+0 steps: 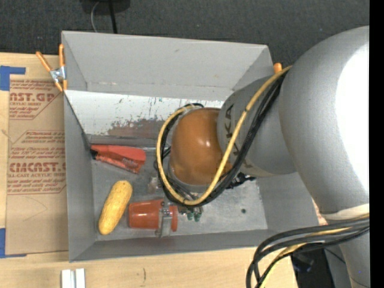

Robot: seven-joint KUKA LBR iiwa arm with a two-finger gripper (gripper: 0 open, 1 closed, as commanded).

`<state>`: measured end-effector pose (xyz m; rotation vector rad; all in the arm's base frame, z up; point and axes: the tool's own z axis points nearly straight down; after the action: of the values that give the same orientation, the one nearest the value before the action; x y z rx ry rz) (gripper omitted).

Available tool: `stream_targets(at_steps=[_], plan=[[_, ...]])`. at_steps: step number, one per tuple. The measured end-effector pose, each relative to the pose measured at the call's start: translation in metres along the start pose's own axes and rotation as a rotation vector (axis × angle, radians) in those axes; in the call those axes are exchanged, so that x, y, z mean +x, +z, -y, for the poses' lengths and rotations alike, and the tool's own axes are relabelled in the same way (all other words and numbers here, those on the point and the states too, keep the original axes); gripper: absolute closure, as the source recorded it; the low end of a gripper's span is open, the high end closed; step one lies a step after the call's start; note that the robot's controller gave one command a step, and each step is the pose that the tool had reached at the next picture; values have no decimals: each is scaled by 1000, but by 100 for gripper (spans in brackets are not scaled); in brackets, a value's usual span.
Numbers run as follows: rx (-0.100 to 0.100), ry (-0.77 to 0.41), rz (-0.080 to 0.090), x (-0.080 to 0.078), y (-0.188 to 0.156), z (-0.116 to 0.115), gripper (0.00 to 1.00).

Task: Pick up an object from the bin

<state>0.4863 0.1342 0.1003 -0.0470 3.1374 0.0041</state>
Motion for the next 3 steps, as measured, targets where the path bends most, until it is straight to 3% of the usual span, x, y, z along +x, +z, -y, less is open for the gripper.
stream_targets(at_steps=[1,3], plan=[[-2,-171,3,-12,31,-17,100],[-1,-172,-1,-12,29,-17,100]])
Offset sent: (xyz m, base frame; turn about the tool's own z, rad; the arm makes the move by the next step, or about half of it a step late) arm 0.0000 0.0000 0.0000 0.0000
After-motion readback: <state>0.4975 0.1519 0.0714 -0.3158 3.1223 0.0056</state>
